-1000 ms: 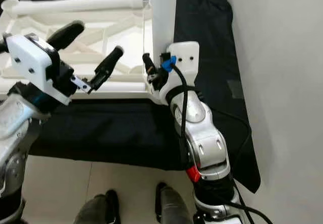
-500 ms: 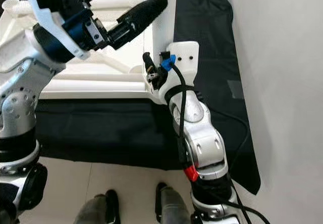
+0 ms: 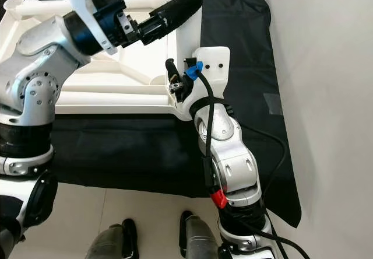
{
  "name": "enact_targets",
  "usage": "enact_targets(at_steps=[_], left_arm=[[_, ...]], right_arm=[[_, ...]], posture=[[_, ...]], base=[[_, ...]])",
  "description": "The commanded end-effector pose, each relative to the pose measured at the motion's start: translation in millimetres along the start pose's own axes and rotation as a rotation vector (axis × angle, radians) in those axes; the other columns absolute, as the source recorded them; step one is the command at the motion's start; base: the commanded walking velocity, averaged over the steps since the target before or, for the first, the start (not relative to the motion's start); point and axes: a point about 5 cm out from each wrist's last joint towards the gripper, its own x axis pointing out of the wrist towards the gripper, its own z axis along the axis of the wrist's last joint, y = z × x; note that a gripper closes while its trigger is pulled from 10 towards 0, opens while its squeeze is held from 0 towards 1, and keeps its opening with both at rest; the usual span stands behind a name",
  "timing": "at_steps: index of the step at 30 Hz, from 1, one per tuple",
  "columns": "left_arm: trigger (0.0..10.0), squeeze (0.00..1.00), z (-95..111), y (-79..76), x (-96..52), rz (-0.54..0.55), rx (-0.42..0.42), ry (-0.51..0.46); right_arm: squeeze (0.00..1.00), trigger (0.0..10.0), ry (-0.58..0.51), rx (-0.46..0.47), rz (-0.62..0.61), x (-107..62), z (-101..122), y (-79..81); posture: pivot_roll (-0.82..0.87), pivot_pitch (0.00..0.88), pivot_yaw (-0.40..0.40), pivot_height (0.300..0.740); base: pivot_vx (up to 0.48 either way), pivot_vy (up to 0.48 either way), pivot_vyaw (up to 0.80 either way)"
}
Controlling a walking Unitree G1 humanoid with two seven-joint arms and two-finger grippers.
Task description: Building children table
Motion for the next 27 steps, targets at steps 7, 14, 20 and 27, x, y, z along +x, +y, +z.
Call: enact_targets(at_steps=[7, 14, 20, 27], left_arm=[[10.0, 0.0, -2.7, -3.8, 11.4, -0.087, -0.045, 0.026], [0.0, 0.0, -2.1, 0.1, 17.1, -0.11, -0.074, 0.008], [0.0, 0.0, -3.2, 0.4, 19.9, -0.125, -0.079, 0.008], [0.0, 0.0, -5.1, 1.0, 21.9, -0.136, -0.085, 0.013]], right_arm=[[0.0, 10.0, 0.202, 0.033, 0.039, -0.1, -37.8, 9.6], [0.0, 10.0, 0.201, 0.034, 0.035, 0.0, -37.2, 9.5], [0.0, 10.0, 0.202, 0.034, 0.032, 0.1, -37.2, 9.2], [0.0, 10.0, 0.199, 0.032, 0.026, 0.7, -36.5, 6.0]], posture=[[-0.02, 0.301, -0.011, 0.74], [-0.02, 0.3, -0.009, 0.74], [-0.02, 0.298, -0.009, 0.74], [-0.02, 0.296, -0.007, 0.74]], base=[[0.0, 0.0, 0.0], [0.0, 0.0, 0.0], [0.0, 0.0, 0.0], [0.0, 0.0, 0.0]])
